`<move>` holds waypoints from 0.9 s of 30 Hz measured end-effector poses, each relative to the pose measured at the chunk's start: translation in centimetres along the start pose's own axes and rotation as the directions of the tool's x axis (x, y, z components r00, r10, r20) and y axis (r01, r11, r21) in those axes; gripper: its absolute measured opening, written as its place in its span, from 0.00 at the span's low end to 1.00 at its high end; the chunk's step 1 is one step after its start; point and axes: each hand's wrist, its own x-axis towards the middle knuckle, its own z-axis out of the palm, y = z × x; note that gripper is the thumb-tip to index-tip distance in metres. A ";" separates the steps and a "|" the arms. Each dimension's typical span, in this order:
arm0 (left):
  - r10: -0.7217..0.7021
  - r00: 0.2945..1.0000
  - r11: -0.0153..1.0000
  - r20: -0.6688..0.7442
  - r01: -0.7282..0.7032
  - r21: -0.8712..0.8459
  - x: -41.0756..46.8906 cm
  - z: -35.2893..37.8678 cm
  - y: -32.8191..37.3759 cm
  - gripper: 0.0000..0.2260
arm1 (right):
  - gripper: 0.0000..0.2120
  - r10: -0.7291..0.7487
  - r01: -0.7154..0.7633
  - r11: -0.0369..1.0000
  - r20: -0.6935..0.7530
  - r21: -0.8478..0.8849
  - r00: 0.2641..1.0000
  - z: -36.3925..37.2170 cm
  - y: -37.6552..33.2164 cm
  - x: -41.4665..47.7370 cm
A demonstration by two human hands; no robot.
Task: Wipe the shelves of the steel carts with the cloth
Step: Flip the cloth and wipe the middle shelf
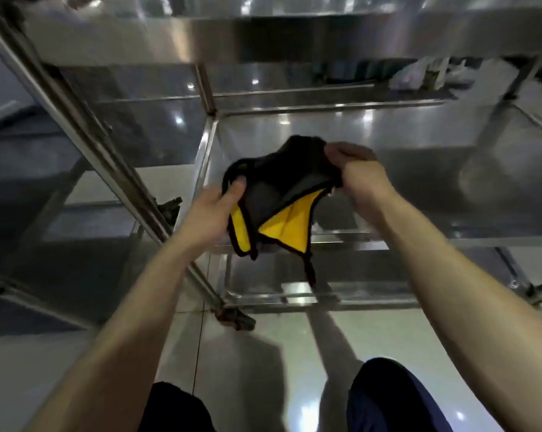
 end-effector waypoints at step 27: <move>0.074 0.996 0.973 -0.055 -0.060 0.221 -6.4 -2.9 7.7 0.19 | 0.30 -0.241 0.397 0.856 0.421 -0.333 0.874 -4.3 -4.6 -11.5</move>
